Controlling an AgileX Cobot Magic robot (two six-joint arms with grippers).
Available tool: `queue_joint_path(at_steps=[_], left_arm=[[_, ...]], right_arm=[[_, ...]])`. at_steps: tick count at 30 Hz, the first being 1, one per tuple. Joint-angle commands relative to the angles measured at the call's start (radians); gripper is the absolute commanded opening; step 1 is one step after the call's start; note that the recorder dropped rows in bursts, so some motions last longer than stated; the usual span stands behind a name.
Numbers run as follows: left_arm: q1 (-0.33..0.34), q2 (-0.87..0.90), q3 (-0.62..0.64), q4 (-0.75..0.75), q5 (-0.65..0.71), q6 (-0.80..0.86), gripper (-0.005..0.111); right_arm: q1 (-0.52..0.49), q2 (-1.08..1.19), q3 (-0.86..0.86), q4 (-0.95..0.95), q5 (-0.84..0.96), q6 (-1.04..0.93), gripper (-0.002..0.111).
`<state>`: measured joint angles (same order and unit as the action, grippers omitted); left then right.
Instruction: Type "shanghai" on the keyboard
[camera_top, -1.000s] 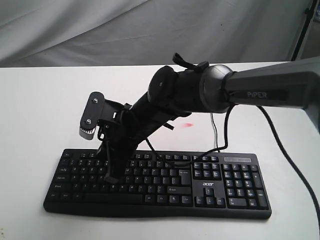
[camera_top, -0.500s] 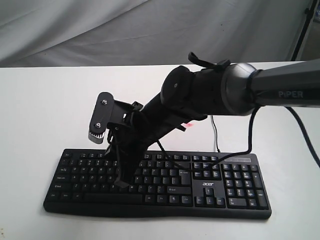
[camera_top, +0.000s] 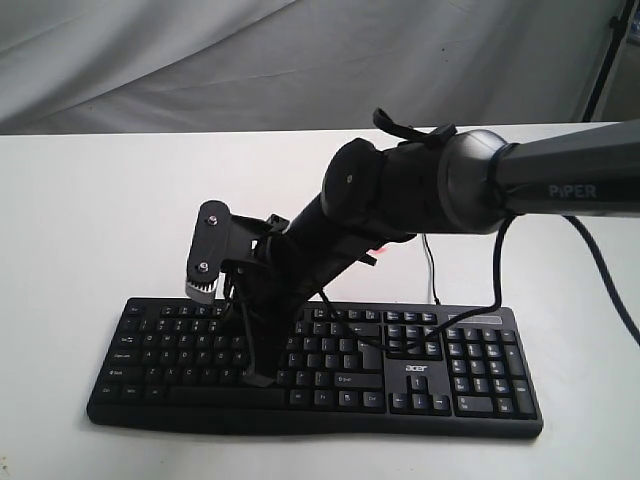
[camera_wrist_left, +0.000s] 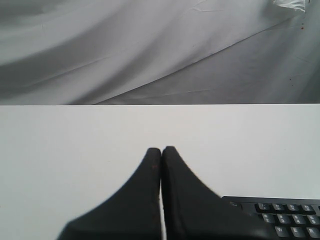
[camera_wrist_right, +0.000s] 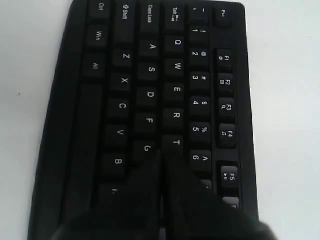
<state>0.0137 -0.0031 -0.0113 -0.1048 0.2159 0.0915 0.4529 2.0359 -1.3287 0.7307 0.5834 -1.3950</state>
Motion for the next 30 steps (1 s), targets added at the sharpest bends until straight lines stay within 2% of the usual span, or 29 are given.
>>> queue_joint_path(at_steps=[1,30], left_arm=[[-0.004,0.003,0.001,-0.004,-0.003,-0.001,0.001],[-0.004,0.003,0.001,-0.004,-0.003,-0.001,0.001]], right_arm=[[-0.004,0.002,0.005,0.005,0.007,-0.012,0.0],[0.0,0.057,0.005,0.028,0.007,-0.083,0.0]])
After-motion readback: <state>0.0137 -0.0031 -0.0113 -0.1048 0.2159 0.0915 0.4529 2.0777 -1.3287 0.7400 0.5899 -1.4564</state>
